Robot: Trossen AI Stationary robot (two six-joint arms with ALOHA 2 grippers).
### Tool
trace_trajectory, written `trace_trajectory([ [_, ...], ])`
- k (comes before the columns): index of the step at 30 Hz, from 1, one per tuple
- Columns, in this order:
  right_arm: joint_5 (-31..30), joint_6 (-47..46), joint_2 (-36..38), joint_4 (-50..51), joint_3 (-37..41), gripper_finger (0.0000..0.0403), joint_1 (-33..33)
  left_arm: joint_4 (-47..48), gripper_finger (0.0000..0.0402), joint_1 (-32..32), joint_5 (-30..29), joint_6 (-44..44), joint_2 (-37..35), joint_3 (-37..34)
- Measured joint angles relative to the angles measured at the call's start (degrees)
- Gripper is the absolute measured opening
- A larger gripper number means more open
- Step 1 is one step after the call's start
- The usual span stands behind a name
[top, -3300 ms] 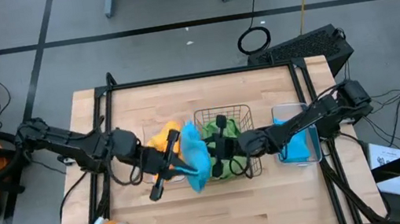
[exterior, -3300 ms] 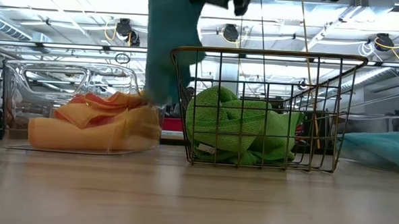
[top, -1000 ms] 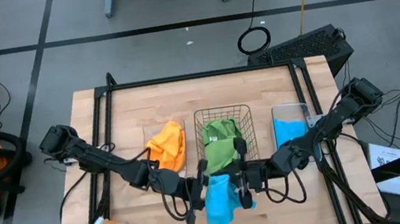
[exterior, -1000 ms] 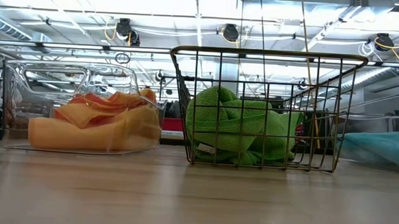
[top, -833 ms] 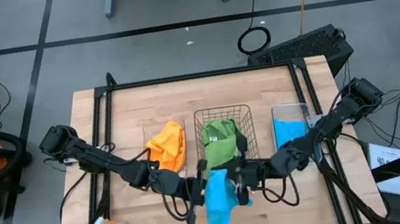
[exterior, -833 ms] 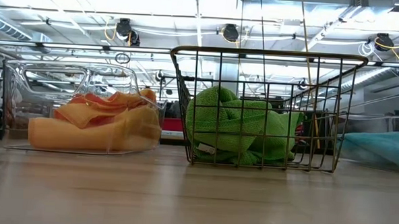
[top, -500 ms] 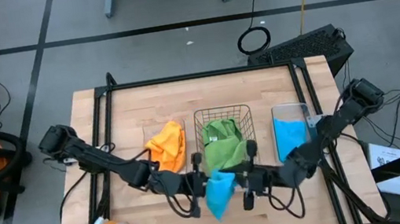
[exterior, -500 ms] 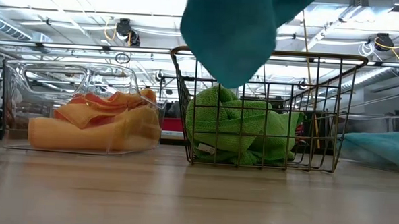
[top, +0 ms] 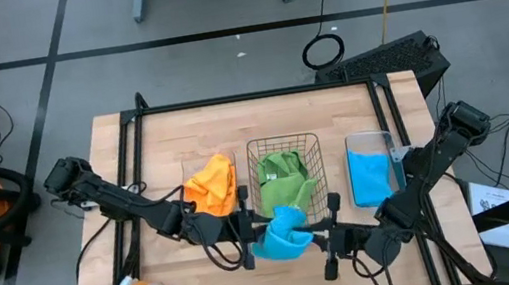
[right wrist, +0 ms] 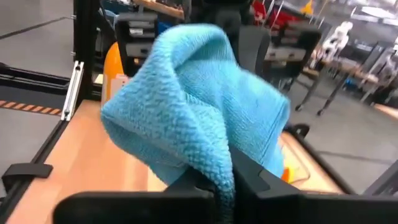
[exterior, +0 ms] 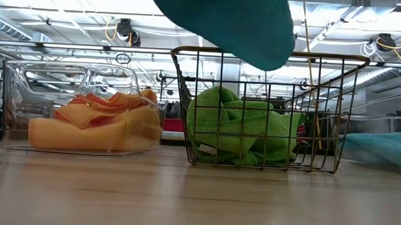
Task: Sort microfiber towel by color & place in baskets
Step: Put the blue microfiber towel into the right transparent bin
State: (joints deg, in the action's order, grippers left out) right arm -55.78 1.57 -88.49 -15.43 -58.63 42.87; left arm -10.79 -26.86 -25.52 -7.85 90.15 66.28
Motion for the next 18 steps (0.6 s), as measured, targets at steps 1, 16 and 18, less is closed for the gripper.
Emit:
trace_trajectory([
  [1, 0.1, -1.6, 0.0, 0.8, 0.0, 0.0015, 0.0, -0.4, 0.0007, -0.1, 0.0, 0.0, 0.0, 0.0],
  [16, 10.1, -16.4, 0.0, 4.1, -0.1, 0.0206, -3.9, -7.8, 0.0008, -0.2, 4.5, -6.3, 0.0, 0.0],
  [18, 10.8, -17.5, 0.0, 5.7, -0.1, 0.0231, -3.9, -7.7, 0.0008, -0.2, 4.3, -7.8, 0.0, 0.0],
])
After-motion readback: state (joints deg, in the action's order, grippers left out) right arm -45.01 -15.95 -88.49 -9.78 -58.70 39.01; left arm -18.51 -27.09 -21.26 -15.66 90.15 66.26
